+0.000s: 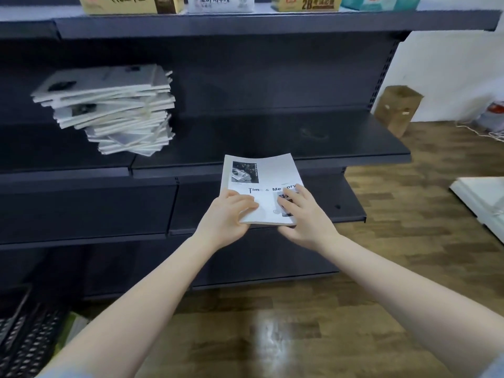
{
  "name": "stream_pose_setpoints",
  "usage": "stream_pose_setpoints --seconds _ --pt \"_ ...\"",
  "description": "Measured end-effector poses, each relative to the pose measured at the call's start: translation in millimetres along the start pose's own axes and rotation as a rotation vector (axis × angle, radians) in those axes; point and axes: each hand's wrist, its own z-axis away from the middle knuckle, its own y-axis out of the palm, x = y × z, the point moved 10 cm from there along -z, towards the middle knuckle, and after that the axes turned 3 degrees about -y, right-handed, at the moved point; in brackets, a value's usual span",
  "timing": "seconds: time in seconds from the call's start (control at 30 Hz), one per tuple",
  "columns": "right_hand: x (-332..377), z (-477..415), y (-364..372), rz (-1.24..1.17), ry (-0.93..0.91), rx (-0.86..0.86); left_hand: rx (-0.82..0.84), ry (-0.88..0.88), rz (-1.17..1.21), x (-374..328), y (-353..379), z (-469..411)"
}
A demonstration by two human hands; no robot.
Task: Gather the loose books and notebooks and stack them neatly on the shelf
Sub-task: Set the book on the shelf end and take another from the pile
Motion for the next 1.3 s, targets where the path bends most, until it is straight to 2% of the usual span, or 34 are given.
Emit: stream_pose_setpoints --seconds 0.13,0.23,0.4,0.57,0.7,0.87,1.07,1.3 --pt "-19.9 -34.2 9.9 -0.013 0.0 0.019 -0.024 -0.017 0.015 27.5 6.9 -29.1" --pt "-38.3 -59.6 20.8 -0.042 0.006 0.043 -0.003 -0.099 0.021 47.8 15.6 -50.2" --pt "-66.8 -86.8 43.9 -0.079 0.022 0.098 0.31 -0.258 -0.098 87.4 67.7 -77.9" --pt "-108.5 -124.7 45.0 -0.091 0.042 0.198 0.346 -0.351 -0.104 106.2 88.8 -123.9" --pt "-154.1 -142.3 40.0 -0.032 0.03 0.237 0.406 -0.302 -0.196 103.5 115.2 -172.6" --pt "-222.7 -140.3 32.6 0.118 0.012 0.261 0.378 -0.218 -0.128 78.0 156.5 -231.2" --pt "-301.2 -122.4 7.6 0.187 0.091 0.273 0.522 -0.167 -0.133 32.0 213.2 -284.5" --pt "-371.8 -94.0 -15.0 0.165 0.233 0.283 0.567 -0.112 -0.123 -17.0 258.5 -335.0"
